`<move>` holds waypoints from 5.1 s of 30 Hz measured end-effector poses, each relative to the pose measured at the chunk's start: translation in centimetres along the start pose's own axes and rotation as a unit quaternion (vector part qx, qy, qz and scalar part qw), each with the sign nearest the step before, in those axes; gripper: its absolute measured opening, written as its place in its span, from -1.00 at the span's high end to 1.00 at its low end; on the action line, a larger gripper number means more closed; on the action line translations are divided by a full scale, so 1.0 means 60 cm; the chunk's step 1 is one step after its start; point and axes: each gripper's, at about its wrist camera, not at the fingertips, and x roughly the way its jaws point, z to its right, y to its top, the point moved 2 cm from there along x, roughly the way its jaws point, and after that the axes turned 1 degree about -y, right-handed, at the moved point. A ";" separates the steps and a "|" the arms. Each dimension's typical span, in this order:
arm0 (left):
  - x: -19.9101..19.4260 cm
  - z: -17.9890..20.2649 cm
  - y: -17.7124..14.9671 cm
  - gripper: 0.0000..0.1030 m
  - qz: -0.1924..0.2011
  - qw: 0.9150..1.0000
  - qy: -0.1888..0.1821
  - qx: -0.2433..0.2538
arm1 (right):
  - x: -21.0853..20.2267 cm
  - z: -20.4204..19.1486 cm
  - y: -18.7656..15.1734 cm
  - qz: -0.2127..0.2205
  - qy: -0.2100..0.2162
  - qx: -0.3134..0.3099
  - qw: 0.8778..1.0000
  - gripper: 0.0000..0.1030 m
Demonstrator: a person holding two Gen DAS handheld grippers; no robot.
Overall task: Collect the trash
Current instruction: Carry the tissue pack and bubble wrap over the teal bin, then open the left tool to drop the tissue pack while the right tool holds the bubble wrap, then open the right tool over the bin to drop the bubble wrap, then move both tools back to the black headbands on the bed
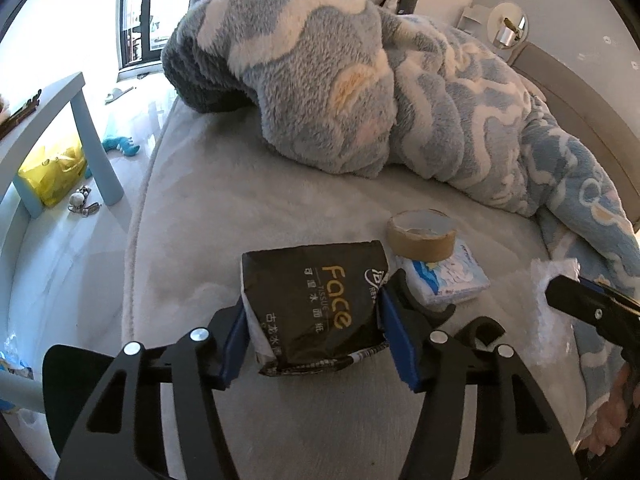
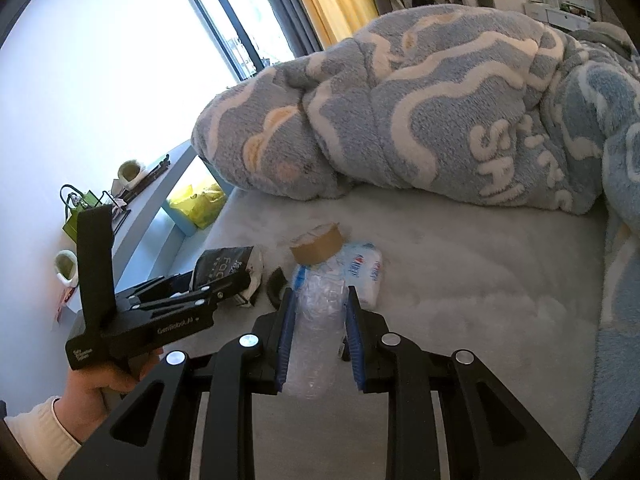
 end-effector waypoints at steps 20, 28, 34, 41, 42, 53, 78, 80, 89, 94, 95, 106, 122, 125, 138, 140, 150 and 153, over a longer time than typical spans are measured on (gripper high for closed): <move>-0.117 -0.055 -0.062 -0.20 0.005 1.000 -0.009 0.026 | -0.007 -0.121 -0.029 0.016 0.021 -0.016 1.000 0.52; -0.161 -0.082 -0.099 -0.20 0.002 0.999 -0.020 0.035 | -0.003 -0.177 -0.058 0.012 0.033 -0.027 0.999 0.52; -0.185 -0.101 -0.128 -0.20 -0.003 0.999 -0.029 0.042 | 0.002 -0.209 -0.076 0.009 0.041 -0.033 0.999 0.52; -0.202 -0.133 -0.150 -0.20 -0.005 0.998 -0.030 0.047 | 0.021 -0.244 -0.083 0.001 0.049 -0.040 0.998 0.52; -0.203 -0.140 -0.152 -0.20 -0.006 0.998 -0.029 0.046 | 0.025 -0.249 -0.083 0.000 0.050 -0.041 0.998 0.52; -0.202 -0.235 -0.171 -0.20 -0.029 0.999 0.005 0.022 | 0.075 -0.323 -0.075 -0.013 0.073 -0.059 0.996 0.52; -0.234 -0.431 -0.212 -0.62 -0.076 0.994 0.043 -0.060 | 0.240 -0.494 -0.105 -0.079 0.096 -0.107 0.987 0.52; -0.245 -0.441 -0.210 -0.62 -0.068 0.995 0.038 -0.071 | 0.252 -0.501 -0.110 -0.086 0.093 -0.110 0.986 0.52; -0.285 -0.451 -0.191 -0.62 -0.031 0.996 0.038 -0.079 | 0.318 -0.514 -0.143 -0.126 0.067 -0.122 0.982 0.52; -0.308 -0.459 -0.183 -0.82 -0.004 0.996 0.051 -0.079 | 0.345 -0.522 -0.162 -0.147 0.052 -0.131 0.979 0.52; -0.314 -0.459 -0.180 -0.83 0.004 0.995 0.055 -0.079 | 0.349 -0.526 -0.166 -0.151 0.048 -0.135 0.978 0.52; -0.355 -0.472 -0.157 -0.89 0.044 0.991 0.087 -0.088 | 0.371 -0.539 -0.193 -0.177 0.030 -0.153 0.972 0.40; -0.361 -0.445 -0.143 -0.90 0.056 0.993 0.092 -0.040 | 0.324 -0.532 -0.170 -0.143 0.041 -0.139 0.979 -0.49; -0.365 -0.442 -0.139 -0.93 0.063 0.992 0.097 -0.041 | 0.307 -0.528 -0.159 -0.130 0.045 -0.135 0.981 -0.52; -0.360 -0.371 -0.105 -0.94 0.080 0.995 0.066 -0.011 | 0.235 -0.476 -0.112 -0.070 0.019 -0.142 0.987 -0.90; -0.355 -0.357 -0.099 -0.94 0.077 0.996 0.046 -0.009 | 0.225 -0.459 -0.102 -0.062 0.011 -0.139 0.988 -0.91; -0.339 -0.277 -0.054 -0.93 0.120 0.992 0.044 0.017 | 0.171 -0.365 -0.058 -0.019 -0.043 -0.131 0.990 -0.93; -0.317 -0.268 -0.045 -0.92 0.107 0.994 0.031 0.003 | 0.154 -0.331 -0.046 -0.005 -0.062 -0.119 0.991 -0.93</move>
